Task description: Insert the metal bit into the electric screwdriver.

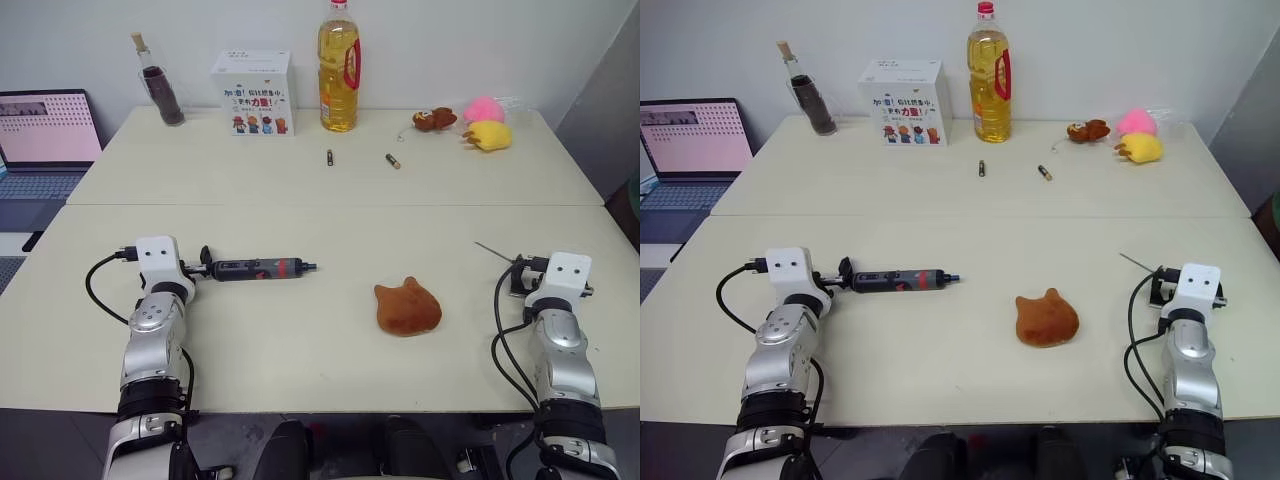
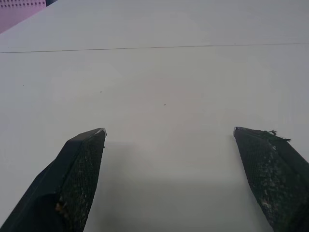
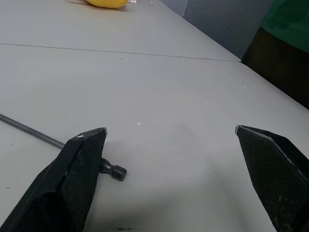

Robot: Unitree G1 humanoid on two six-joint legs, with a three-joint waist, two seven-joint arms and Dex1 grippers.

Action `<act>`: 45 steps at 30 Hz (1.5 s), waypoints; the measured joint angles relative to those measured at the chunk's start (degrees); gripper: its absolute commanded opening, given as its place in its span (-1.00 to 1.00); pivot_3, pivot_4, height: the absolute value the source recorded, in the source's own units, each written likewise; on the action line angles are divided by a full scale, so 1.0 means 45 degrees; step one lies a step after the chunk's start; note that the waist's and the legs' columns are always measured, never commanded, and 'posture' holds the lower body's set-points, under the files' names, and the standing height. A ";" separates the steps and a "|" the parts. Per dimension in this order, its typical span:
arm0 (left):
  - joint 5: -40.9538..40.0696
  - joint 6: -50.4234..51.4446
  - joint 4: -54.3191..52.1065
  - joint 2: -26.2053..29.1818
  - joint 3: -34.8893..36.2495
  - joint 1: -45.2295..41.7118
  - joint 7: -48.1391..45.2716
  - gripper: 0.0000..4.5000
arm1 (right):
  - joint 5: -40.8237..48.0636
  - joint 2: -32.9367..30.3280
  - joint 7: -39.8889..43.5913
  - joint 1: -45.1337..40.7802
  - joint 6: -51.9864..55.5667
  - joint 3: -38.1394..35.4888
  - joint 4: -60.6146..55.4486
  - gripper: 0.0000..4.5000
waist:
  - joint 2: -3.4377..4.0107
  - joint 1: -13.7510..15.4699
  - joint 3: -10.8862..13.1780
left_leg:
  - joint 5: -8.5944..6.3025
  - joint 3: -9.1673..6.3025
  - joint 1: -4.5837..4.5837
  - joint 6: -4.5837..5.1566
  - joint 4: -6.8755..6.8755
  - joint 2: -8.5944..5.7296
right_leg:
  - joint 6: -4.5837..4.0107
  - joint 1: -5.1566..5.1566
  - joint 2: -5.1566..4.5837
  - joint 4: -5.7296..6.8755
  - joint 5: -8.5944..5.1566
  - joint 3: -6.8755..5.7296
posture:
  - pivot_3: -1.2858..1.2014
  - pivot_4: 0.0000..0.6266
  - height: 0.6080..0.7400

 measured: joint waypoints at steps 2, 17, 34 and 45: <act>0.0004 0.0024 0.0000 0.0010 0.0000 0.0000 0.0015 0.97 | 0.0000 0.0000 -0.0001 0.0000 0.0000 0.0000 0.0000 1.00 | 0.0000 0.0000 0.0000 | 0.0000 0.0000 0.0000 0.0000 0.0000 -0.0001 | 0.0000 0.0000 0.0000 0.0000 0.0000 0.0000 | 0.03 -0.52 1.00; -0.1064 0.0257 0.0008 0.1371 0.0550 -0.0248 -0.1569 0.97 | 0.0086 -0.0184 0.0366 0.0012 0.0207 0.0007 -0.0198 1.00 | -0.0001 -0.0017 0.0003 | 0.0000 -0.0002 -0.0003 0.0000 0.0000 0.0001 | -0.0001 -0.0003 0.0002 0.0003 0.0000 -0.0003 | 0.03 -0.52 1.00; -0.0923 0.1853 -0.0693 0.6887 -0.4509 -0.4669 -1.2635 0.97 | 0.5410 -0.4302 0.9040 -0.0080 0.4727 0.1342 -0.5657 1.00 | 0.0003 -0.0144 0.0015 | -0.0003 -0.0030 -0.0017 0.0006 -0.0006 -0.0010 | -0.0009 0.0001 0.0087 -0.0030 -0.0004 -0.0027 | 0.03 -0.52 1.00; -0.1012 0.1756 -0.2218 0.6100 -0.5960 -0.5984 -1.5738 0.97 | 0.6947 -0.6666 1.1645 0.1187 0.6710 0.1835 -0.8733 1.00 | -0.0013 -0.0164 0.0029 | -0.0004 -0.0068 -0.0067 0.0008 0.0009 -0.0010 | -0.0010 -0.0006 0.0087 -0.0069 -0.0005 -0.0040 | 0.03 -0.52 1.00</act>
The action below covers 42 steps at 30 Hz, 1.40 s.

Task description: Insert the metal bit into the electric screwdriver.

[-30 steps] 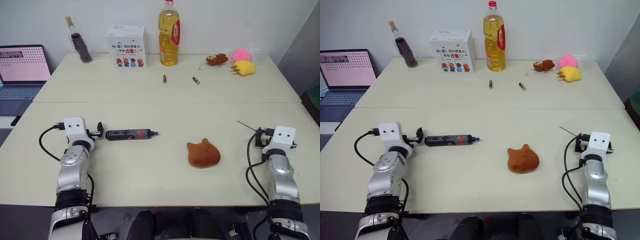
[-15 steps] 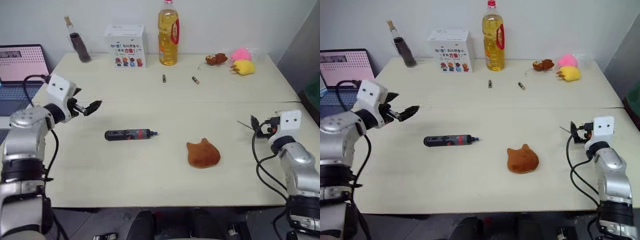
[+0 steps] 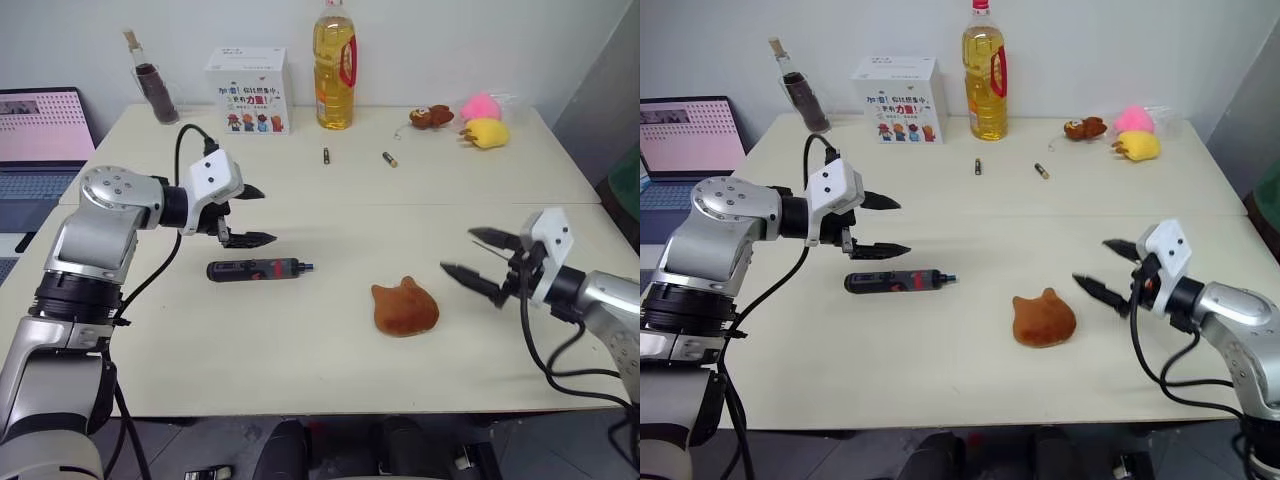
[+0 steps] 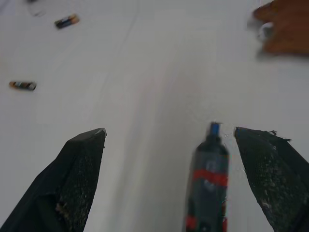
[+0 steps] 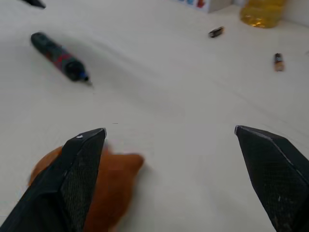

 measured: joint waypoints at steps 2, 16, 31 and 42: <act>-0.0378 0.0326 -0.0679 -0.0229 -0.0027 -0.0001 -0.0369 0.97 | -0.0015 -0.0283 0.0514 -0.0004 -0.0097 0.0267 -0.0372 1.00 | -0.0002 -0.0018 0.0001 | 0.0000 -0.0002 0.0002 0.0000 0.0007 0.0001 | -0.0002 0.0001 0.0001 0.0002 0.0002 0.0001 | 0.03 -0.52 1.00; -0.1380 0.0935 -0.4774 -0.0917 -0.0108 0.3064 0.0118 0.97 | -0.5293 -0.0022 0.2532 -0.2113 -0.5455 0.5345 0.3143 1.00 | -0.0007 -0.0149 0.0005 | 0.0001 -0.0015 0.0000 -0.0002 0.0008 0.0011 | -0.0006 0.0002 0.0005 -0.0008 0.0004 0.0013 | 0.03 -0.52 1.00; -0.1143 0.0805 -0.5710 -0.0889 -0.0092 0.3902 0.1541 1.00 | -0.5801 0.0795 0.3795 -0.2761 -0.6298 0.6075 0.4758 0.51 | -0.0007 -0.0122 0.0004 | 0.0001 -0.0024 0.0005 -0.0002 0.0011 0.0012 | -0.0012 0.0008 0.0005 -0.0007 0.0007 0.0008 | 0.03 -0.52 1.00; -0.1143 0.0756 -0.5411 -0.0918 -0.0088 0.3615 0.1796 1.00 | -0.5096 0.1001 0.3859 -0.3597 -0.5131 0.5415 0.4845 -0.23 | -0.0004 -0.0121 0.0006 | 0.0002 -0.0025 0.0010 -0.0003 0.0013 0.0011 | -0.0014 0.0003 0.0005 0.0009 0.0008 0.0006 | 0.03 -0.52 1.00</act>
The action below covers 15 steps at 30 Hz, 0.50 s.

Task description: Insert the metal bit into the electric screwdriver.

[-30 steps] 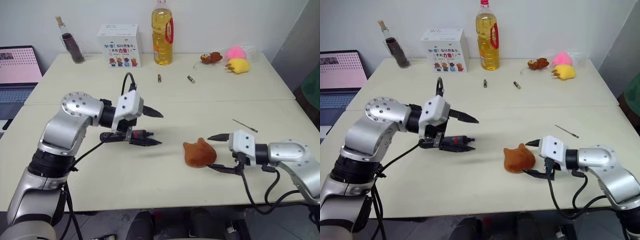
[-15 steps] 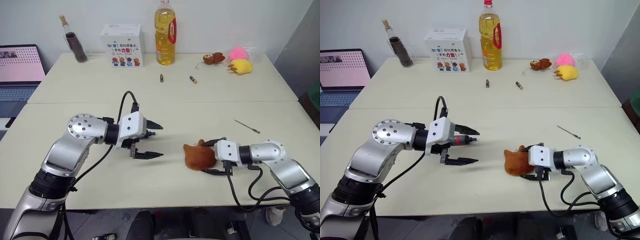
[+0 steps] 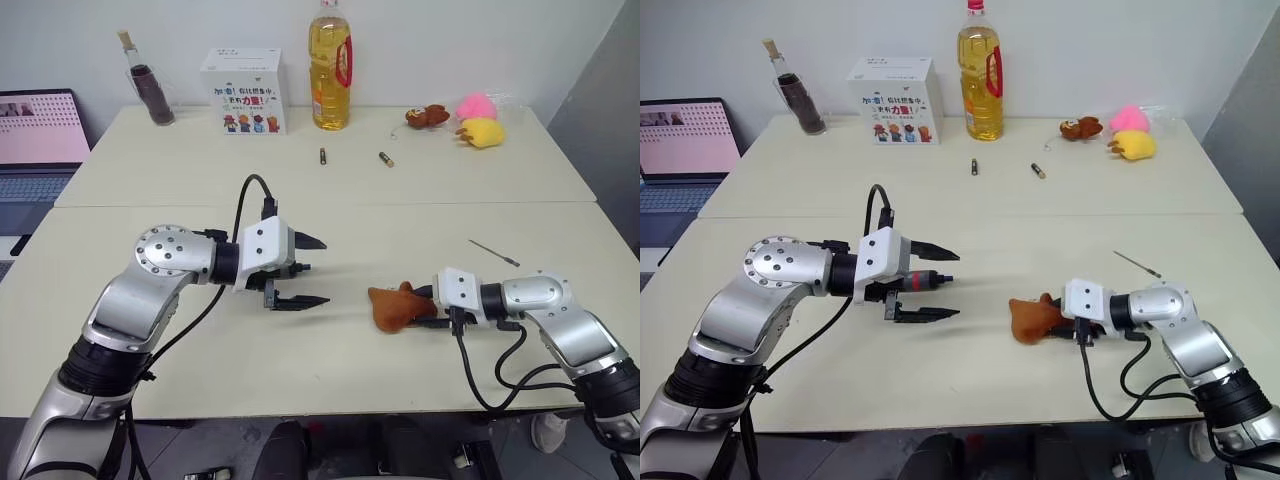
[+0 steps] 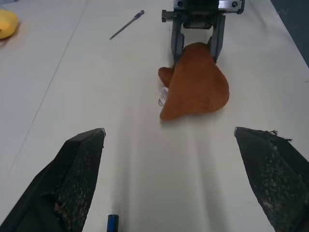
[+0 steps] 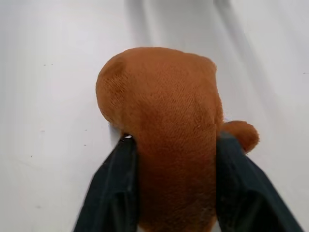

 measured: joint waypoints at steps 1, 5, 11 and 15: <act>-0.0001 0.0001 0.0108 0.0005 0.0011 -0.0044 0.0010 1.00 | 0.0326 0.0065 -0.0017 -0.0376 0.0469 -0.0239 -0.0097 -0.23 | 0.0000 -0.0007 0.0000 | 0.0000 -0.0004 0.0008 0.0000 -0.0001 0.0002 | 0.0000 0.0000 0.0002 0.0003 0.0000 -0.0001 | 0.03 -0.52 1.00; 0.0004 -0.0015 0.0726 -0.0034 0.0214 -0.0610 0.0255 1.00 | 0.1232 0.0720 -0.0357 -0.3039 0.1876 -0.1182 0.0425 -0.23 | 0.0003 -0.0047 0.0003 | 0.0000 -0.0006 0.0013 0.0000 -0.0003 0.0008 | -0.0002 -0.0005 0.0010 0.0011 0.0001 -0.0005 | 0.03 -0.52 1.00; 0.0066 -0.0034 0.1810 -0.0599 0.0678 -0.1764 0.1019 1.00 | -0.0947 0.2896 -0.4228 -0.8206 -0.0503 -0.1246 0.8843 -0.23 | -0.0002 -0.0059 0.0015 | 0.0015 0.0075 0.0006 -0.0024 -0.0008 -0.0014 | -0.0019 -0.0033 -0.0016 0.0024 0.0013 0.0017 | 0.03 -0.52 1.00; 0.0011 0.0020 0.1848 -0.0597 0.0937 -0.1892 0.1188 1.00 | -0.2018 0.3797 -0.7733 -1.0901 -0.2043 -0.1568 1.4574 -0.23 | 0.0001 -0.0049 0.0016 | 0.0043 0.0062 -0.0029 -0.0076 -0.0037 0.0012 | -0.0021 -0.0039 -0.0019 -0.0047 0.0012 0.0026 | 0.03 -0.52 1.00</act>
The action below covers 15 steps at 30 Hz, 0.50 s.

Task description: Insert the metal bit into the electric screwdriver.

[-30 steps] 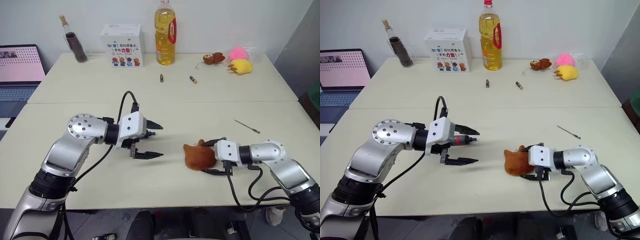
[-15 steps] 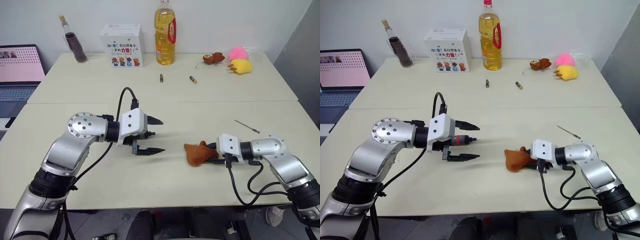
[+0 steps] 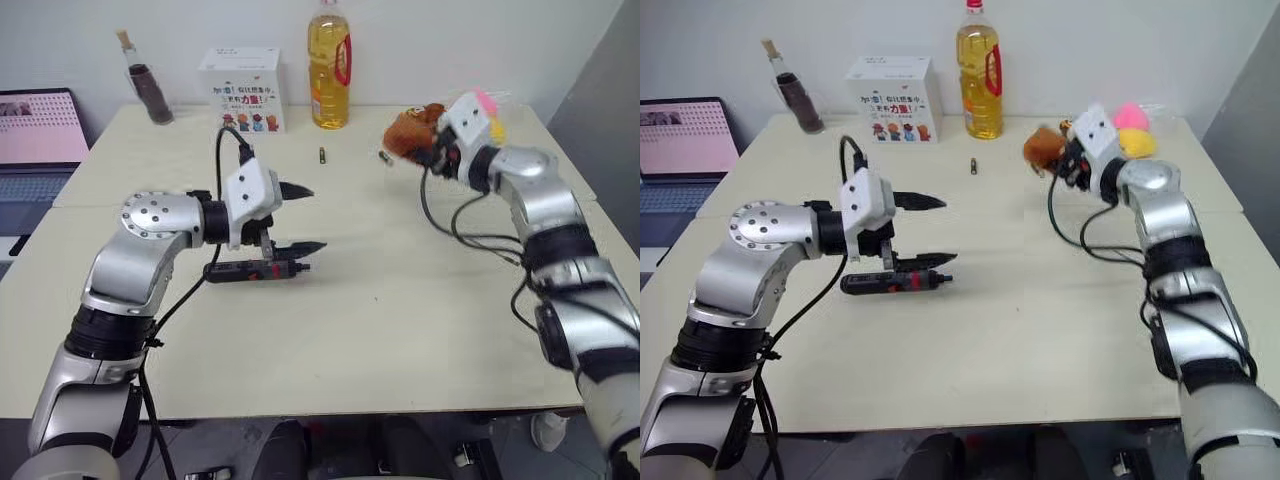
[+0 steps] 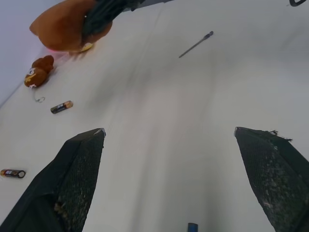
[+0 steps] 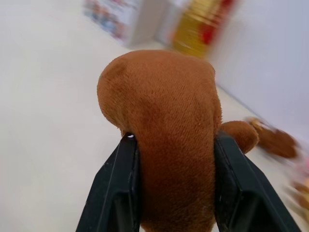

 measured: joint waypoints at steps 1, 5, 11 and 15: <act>0.0010 0.0001 0.0025 -0.0005 -0.0002 0.0010 0.0033 1.00 | -0.0190 0.0189 -0.0885 -0.0509 -0.0137 -0.0127 0.1162 -0.23 | 0.0001 -0.0012 0.0000 | 0.0002 0.0011 -0.0027 -0.0003 -0.0005 0.0003 | 0.0000 -0.0030 -0.0005 0.0001 0.0000 0.0003 | 0.03 -0.52 1.00; 0.0046 0.0031 -0.0029 0.0005 0.0063 0.0030 0.0279 1.00 | -0.0959 0.0531 -0.2685 -0.1110 -0.0275 -0.0244 0.3260 0.11 | 0.0003 -0.0033 0.0002 | 0.0003 0.0048 -0.0043 -0.0005 -0.0007 0.0007 | 0.0003 -0.0050 -0.0047 0.0003 0.0000 0.0010 | 0.03 -0.52 1.00; -0.0054 0.0624 -0.1303 0.0608 0.0902 0.1275 0.0839 1.00 | -0.1279 0.0882 -0.3356 -0.1199 -0.0105 -0.0961 0.3958 0.72 | 0.0008 -0.0075 0.0004 | 0.0001 0.0055 -0.0026 -0.0001 -0.0002 0.0009 | 0.0005 -0.0049 -0.0053 0.0022 0.0001 0.0025 | 0.03 -0.52 1.00; -0.0113 0.1005 -0.1820 0.0753 0.1208 0.1655 0.1041 1.00 | -0.1469 0.0948 -0.3426 -0.1225 -0.0090 -0.1250 0.3962 0.99 | 0.0009 -0.0060 0.0004 | 0.0000 0.0049 -0.0028 0.0000 -0.0001 0.0007 | 0.0005 -0.0047 -0.0051 0.0025 0.0001 0.0024 | 0.03 -0.52 1.00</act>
